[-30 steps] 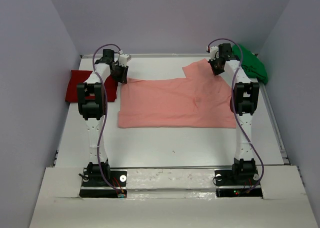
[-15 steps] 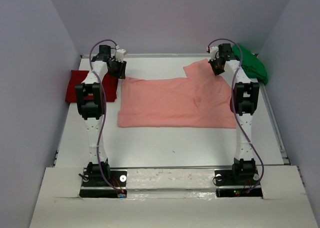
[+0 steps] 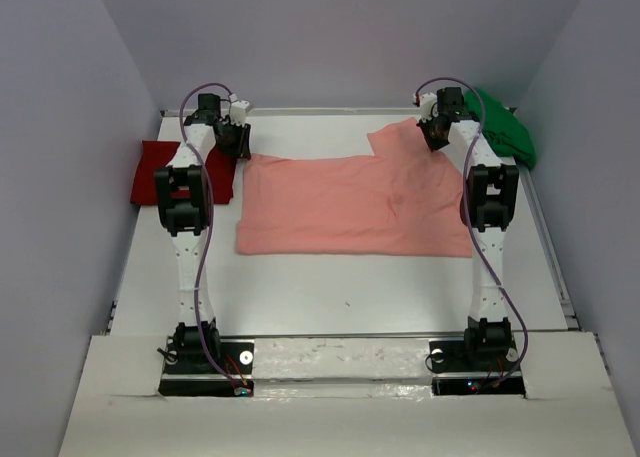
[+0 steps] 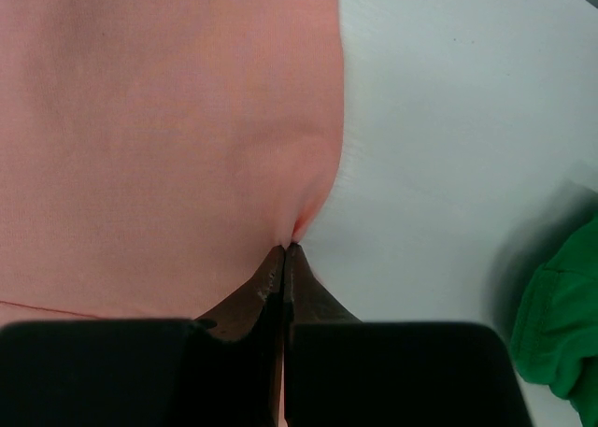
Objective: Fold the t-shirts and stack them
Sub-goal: Fold the tshirt
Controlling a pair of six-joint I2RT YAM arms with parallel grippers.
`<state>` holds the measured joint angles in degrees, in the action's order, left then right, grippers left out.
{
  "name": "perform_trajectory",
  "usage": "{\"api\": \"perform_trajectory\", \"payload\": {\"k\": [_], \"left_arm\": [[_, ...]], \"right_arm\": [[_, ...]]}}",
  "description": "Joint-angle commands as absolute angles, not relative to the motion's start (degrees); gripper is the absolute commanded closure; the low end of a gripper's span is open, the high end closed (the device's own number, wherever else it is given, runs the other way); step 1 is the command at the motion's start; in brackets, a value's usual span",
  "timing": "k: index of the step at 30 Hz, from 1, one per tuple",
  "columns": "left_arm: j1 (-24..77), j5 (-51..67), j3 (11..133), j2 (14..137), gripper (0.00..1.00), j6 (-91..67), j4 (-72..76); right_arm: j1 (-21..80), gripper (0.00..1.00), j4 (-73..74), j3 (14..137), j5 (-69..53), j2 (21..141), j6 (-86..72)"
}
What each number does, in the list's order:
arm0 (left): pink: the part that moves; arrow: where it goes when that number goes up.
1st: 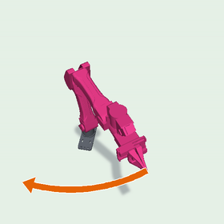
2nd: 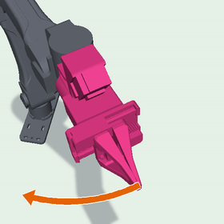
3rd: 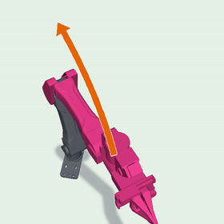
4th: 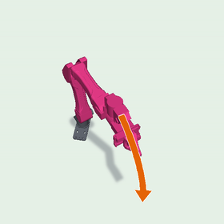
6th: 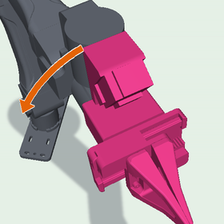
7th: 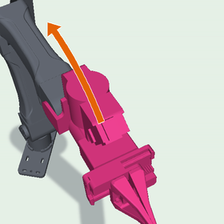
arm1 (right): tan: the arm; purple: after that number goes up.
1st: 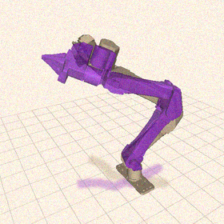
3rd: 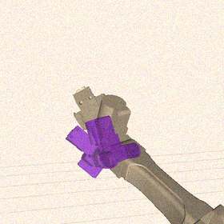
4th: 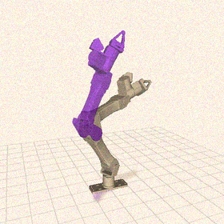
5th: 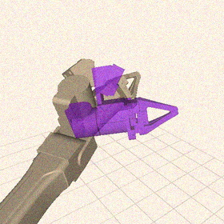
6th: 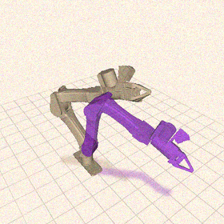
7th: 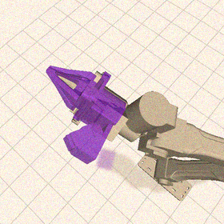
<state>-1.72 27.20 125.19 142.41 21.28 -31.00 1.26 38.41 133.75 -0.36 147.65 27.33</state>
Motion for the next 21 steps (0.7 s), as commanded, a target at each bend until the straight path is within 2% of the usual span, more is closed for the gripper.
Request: {"api": "perform_trajectory", "payload": {"k": [1,16,18,21], "left_arm": [[-1.5,30.85,127.26,142.03,0.62,21.01,-32.34],[-1.23,33.75,127.88,143.35,0.62,20.48,-32.26],[-0.97,33.4,128.06,143.79,0.72,20.57,-32.08],[-0.35,32.79,128.32,144.66,0.92,20.92,-32.52]], "right_arm": [[0.62,1.0,43.24,131.22,2.64,150.38,28.39],[0.62,1.0,43.59,131.22,2.81,150.91,28.65],[0.62,1.0,43.59,131.31,2.73,151.0,28.74],[0.62,1.0,43.68,131.22,2.81,150.82,28.91]]}}
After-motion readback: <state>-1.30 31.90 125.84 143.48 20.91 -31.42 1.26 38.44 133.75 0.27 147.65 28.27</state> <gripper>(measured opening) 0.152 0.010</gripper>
